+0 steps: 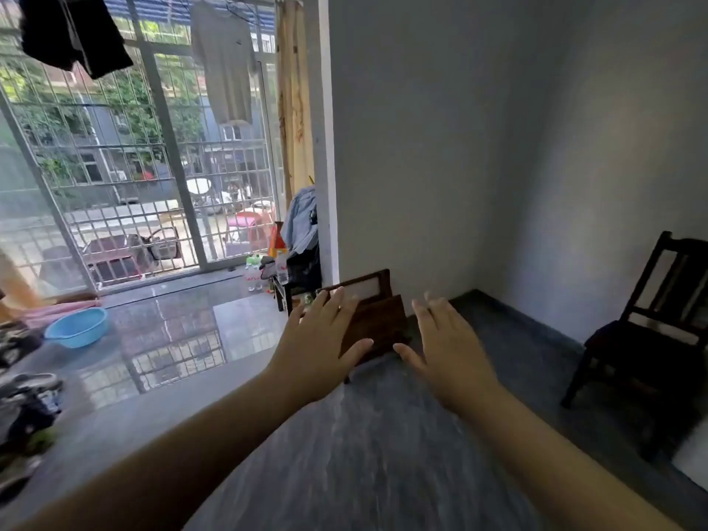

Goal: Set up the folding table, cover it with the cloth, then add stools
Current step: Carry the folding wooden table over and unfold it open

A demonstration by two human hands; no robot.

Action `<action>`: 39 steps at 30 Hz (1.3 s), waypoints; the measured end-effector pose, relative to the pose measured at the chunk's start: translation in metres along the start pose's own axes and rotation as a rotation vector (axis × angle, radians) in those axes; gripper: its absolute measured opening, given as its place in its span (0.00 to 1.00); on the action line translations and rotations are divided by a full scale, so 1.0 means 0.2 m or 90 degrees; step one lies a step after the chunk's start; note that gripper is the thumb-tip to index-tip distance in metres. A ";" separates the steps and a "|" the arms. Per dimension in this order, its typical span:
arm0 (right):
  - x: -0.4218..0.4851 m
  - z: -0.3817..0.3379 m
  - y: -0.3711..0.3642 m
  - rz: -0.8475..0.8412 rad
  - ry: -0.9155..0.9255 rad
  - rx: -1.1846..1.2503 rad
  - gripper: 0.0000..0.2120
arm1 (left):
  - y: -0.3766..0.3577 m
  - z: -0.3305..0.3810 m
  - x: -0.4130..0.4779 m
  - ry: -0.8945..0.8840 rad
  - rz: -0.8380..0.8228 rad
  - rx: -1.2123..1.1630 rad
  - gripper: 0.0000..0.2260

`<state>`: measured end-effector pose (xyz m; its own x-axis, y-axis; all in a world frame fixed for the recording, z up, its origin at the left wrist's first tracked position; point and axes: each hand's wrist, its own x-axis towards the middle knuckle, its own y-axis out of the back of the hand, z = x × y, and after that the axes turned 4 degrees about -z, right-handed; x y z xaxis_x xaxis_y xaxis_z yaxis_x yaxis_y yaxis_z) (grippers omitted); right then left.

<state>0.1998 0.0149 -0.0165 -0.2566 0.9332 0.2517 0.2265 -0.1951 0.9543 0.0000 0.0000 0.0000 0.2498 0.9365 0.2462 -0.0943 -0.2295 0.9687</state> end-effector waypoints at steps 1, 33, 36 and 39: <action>0.09 -0.01 -0.05 -0.008 0.001 0.013 0.36 | -0.04 -0.06 0.06 0.009 -0.010 0.000 0.35; 2.90 0.79 -1.38 -0.184 -0.014 0.102 0.32 | -1.47 -1.18 2.63 0.148 -0.187 -0.055 0.32; 3.19 0.93 -1.47 -0.202 -0.006 0.103 0.32 | -1.60 -1.23 2.91 0.166 -0.209 -0.061 0.31; 3.42 1.02 -1.57 -0.215 -0.001 0.104 0.32 | -1.72 -1.30 3.14 0.186 -0.227 -0.064 0.31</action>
<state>0.1442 0.7757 -0.1763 -0.3414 0.9370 -0.0736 0.2760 0.1748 0.9451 -0.0616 0.7355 -0.1869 0.0028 0.9910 -0.1341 -0.1491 0.1330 0.9798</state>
